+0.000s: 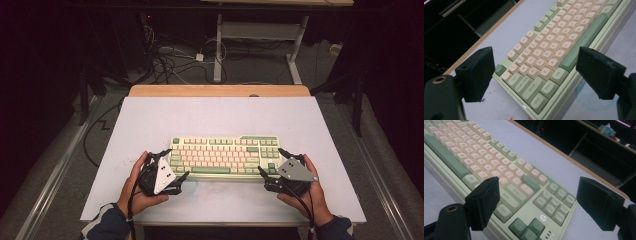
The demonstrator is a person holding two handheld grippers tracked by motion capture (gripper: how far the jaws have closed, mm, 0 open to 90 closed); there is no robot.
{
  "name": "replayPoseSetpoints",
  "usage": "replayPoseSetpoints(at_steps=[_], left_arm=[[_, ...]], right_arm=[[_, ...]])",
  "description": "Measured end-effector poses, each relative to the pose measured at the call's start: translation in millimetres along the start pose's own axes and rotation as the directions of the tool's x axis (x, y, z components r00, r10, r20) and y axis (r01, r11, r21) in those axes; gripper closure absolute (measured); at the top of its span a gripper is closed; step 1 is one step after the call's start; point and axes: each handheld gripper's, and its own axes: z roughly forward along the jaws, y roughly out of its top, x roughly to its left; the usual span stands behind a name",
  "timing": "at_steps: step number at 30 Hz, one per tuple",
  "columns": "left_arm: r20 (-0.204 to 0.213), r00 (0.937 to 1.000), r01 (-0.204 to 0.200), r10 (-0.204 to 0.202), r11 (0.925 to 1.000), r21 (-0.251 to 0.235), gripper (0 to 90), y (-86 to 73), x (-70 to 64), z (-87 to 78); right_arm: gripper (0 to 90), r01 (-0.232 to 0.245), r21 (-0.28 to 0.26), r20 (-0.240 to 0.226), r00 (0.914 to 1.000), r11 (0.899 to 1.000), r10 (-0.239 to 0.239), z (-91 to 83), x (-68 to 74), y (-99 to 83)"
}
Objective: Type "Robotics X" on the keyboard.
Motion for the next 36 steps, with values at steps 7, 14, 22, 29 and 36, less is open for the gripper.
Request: replayPoseSetpoints(at_steps=[7, 14, 22, 29, 36], left_arm=[[-0.009, 0.9999, -0.004, 0.004, 1.0000, 0.001, 14.5, -2.4, 1.9, -5.4], [-0.020, 0.9998, -0.004, 0.004, 1.0000, -0.003, 14.5, -4.8, 5.1, -11.8], [-0.038, 0.9992, 0.007, -0.007, 1.0000, 0.000, 14.5, -8.7, 13.0, -21.3], [-0.058, 0.9983, 0.013, -0.013, 0.9999, 0.009, 14.5, -13.0, 19.7, -28.7], [-0.077, 0.9968, 0.024, -0.023, 0.9996, 0.017, 14.5, -16.9, 25.4, -36.1]], right_arm=[[19.7, 0.006, 0.003, 0.009, 0.9999, 1.000, -0.006, -5.4, -1.9, -2.5], [19.7, -0.002, 0.010, 0.020, 0.9998, 1.000, 0.002, -11.7, -7.4, -7.6], [19.7, -0.016, 0.012, 0.044, 0.9989, 1.000, 0.016, -18.8, -14.5, -16.0], [19.7, -0.023, 0.021, 0.057, 0.9981, 1.000, 0.022, -22.7, -17.4, -23.2], [19.7, -0.034, 0.029, 0.081, 0.9962, 0.999, 0.032, -25.7, -20.0, -31.5]])
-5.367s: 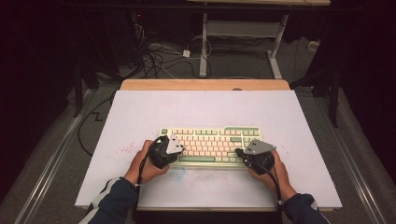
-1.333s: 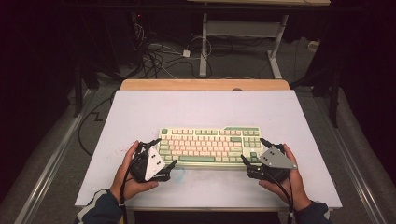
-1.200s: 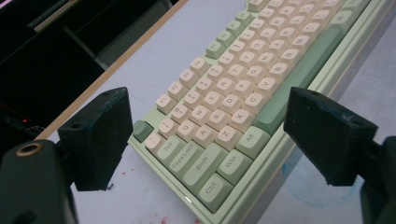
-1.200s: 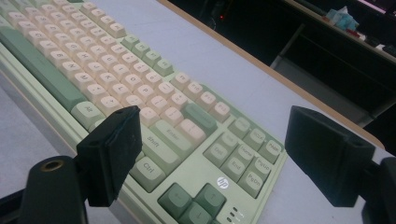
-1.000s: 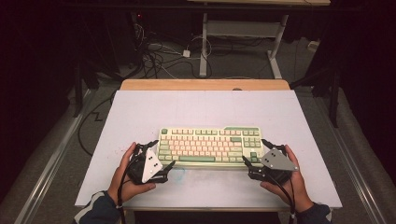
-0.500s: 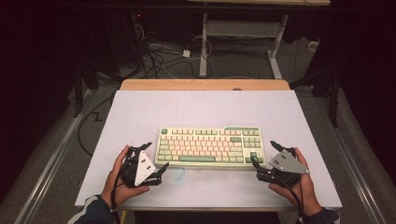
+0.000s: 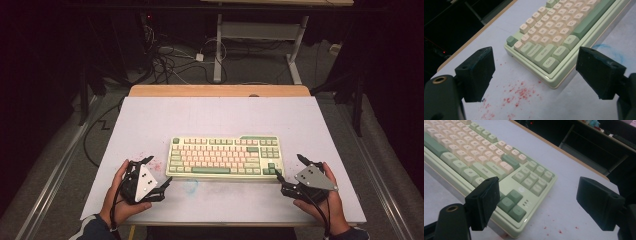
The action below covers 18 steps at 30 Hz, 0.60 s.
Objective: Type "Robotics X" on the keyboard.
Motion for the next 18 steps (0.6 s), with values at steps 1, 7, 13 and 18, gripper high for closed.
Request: replayPoseSetpoints(at_steps=[1, 7, 13, 18], left_arm=[[-0.005, 1.0000, 0.000, 0.000, 1.0000, 0.005, 14.5, -1.1, 1.3, -1.1], [-0.024, 0.9997, 0.002, -0.001, 0.9995, 0.033, 14.5, -8.9, 8.2, -6.5], [-0.047, 0.9989, -0.003, 0.005, 0.9985, 0.054, 14.5, -16.2, 12.8, -9.8], [-0.054, 0.9985, -0.006, 0.009, 0.9980, 0.063, 14.5, -19.3, 14.3, -10.8]], right_arm=[[19.7, -0.002, 0.003, 0.003, 1.0000, 1.000, 0.002, -0.2, -0.2, -1.4], [19.7, 0.006, 0.023, 0.013, 0.9999, 1.000, -0.006, -1.0, 0.0, -10.0], [19.7, -0.006, 0.032, 0.027, 0.9996, 0.999, 0.005, -2.5, 0.7, -20.9], [19.6, -0.029, 0.012, 0.024, 0.9993, 1.000, 0.029, -9.0, -0.7, -33.1]])
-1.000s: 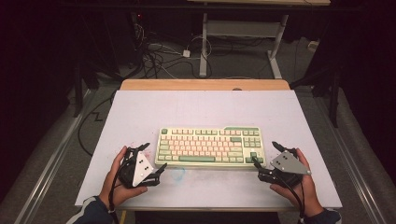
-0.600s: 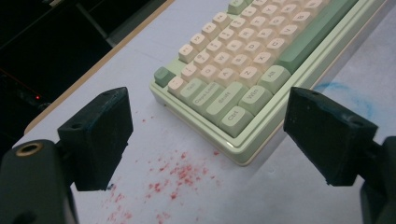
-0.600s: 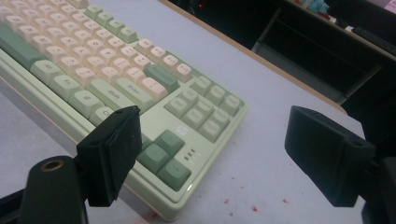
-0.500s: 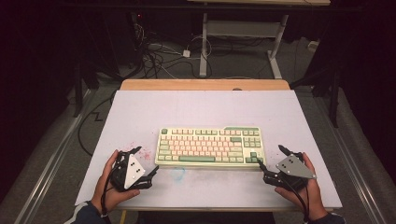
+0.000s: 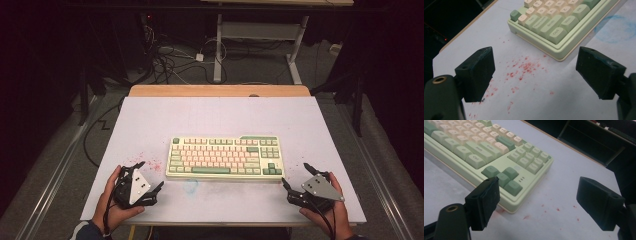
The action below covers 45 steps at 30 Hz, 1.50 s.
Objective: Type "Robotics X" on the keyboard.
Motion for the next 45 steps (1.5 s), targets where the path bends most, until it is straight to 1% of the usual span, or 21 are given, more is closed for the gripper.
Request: replayPoseSetpoints(at_steps=[4, 6, 9, 11, 13, 19, 22, 24, 29, 34, 45], left_arm=[[-0.006, 1.0000, 0.005, -0.005, 1.0000, 0.007, 14.5, -2.4, 0.4, -0.3], [-0.006, 1.0000, -0.001, 0.001, 0.9999, 0.012, 14.5, -3.5, 0.2, -0.6], [-0.005, 1.0000, -0.002, 0.002, 0.9999, 0.015, 14.5, -4.9, -0.9, -0.7], [0.003, 1.0000, 0.004, -0.004, 0.9999, 0.014, 14.5, -4.9, -1.4, -1.1], [0.006, 1.0000, 0.003, -0.003, 0.9999, 0.014, 14.5, -6.2, -1.4, -1.4], [0.018, 0.9998, -0.001, 0.001, 0.9997, 0.025, 14.5, -8.9, -3.2, -0.9], [0.018, 0.9998, -0.001, 0.000, 0.9995, 0.032, 14.5, -9.9, -2.8, 0.3], [0.012, 0.9999, -0.003, 0.003, 0.9995, 0.031, 14.5, -10.1, -3.2, 1.0], [0.016, 0.9998, -0.007, 0.006, 0.9994, 0.035, 14.5, -10.2, -4.2, 1.2], [0.017, 0.9999, -0.003, 0.002, 0.9994, 0.035, 14.5, -10.3, -3.8, 1.3], [0.020, 0.9998, -0.003, 0.002, 0.9993, 0.038, 14.5, -10.2, -4.1, 1.3]], right_arm=[[19.5, -0.019, 0.014, 0.001, 0.9998, 1.000, 0.019, -2.2, -0.8, -9.7], [19.5, -0.027, 0.017, -0.002, 0.9996, 0.999, 0.027, -2.8, -1.2, -12.6], [19.6, -0.038, 0.015, -0.005, 0.9993, 0.999, 0.038, -3.3, -1.7, -13.4], [19.7, -0.047, 0.007, -0.013, 0.9988, 0.999, 0.047, -2.8, -1.5, -12.3], [19.7, -0.032, 0.007, -0.015, 0.9994, 0.999, 0.032, -2.3, 1.0, -11.1], [19.7, -0.023, 0.006, -0.016, 0.9996, 1.000, 0.023, -4.5, 3.1, -10.3], [19.7, -0.035, 0.005, -0.016, 0.9993, 0.999, 0.035, -4.2, 2.1, -9.8], [19.7, -0.029, 0.005, -0.012, 0.9995, 1.000, 0.029, -4.0, 2.0, -10.0], [19.7, -0.038, 0.003, -0.015, 0.9992, 0.999, 0.038, -4.7, 1.9, -10.1], [19.7, -0.027, 0.000, -0.014, 0.9995, 1.000, 0.027, -4.5, 1.8, -9.4], [19.7, -0.026, -0.002, -0.015, 0.9996, 1.000, 0.026, -5.1, 2.7, -8.8]])
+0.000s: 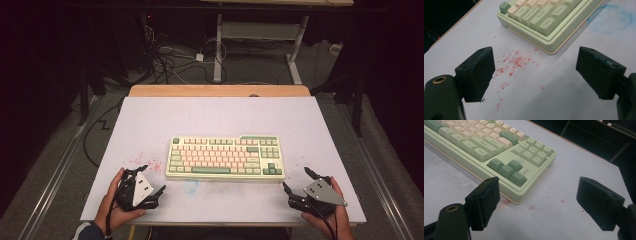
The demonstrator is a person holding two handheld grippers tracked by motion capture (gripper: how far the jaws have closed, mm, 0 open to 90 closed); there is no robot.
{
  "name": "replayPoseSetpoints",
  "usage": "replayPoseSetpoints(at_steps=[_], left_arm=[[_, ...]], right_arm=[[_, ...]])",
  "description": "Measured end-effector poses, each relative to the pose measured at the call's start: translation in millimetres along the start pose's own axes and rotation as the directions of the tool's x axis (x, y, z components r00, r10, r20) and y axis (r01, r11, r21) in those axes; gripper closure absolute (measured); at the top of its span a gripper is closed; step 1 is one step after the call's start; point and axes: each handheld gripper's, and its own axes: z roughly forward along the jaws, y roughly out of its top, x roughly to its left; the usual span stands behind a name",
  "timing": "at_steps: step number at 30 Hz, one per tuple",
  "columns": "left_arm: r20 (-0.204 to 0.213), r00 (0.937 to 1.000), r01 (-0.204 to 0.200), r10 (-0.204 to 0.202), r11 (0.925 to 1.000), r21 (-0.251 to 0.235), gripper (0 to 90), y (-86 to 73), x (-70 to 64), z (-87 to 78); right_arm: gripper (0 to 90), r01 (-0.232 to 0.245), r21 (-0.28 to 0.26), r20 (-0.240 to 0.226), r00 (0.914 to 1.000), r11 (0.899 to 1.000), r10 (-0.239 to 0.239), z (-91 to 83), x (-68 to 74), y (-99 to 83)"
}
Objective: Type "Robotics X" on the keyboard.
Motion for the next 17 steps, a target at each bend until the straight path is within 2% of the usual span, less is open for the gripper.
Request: replayPoseSetpoints(at_steps=[17], left_arm=[[-0.005, 0.9999, 0.012, -0.012, 0.9999, 0.005, 14.5, 0.9, 0.7, 6.3]], right_arm=[[19.7, 0.001, 0.001, 0.004, 1.0000, 1.000, -0.001, 0.1, -2.5, -1.3]])
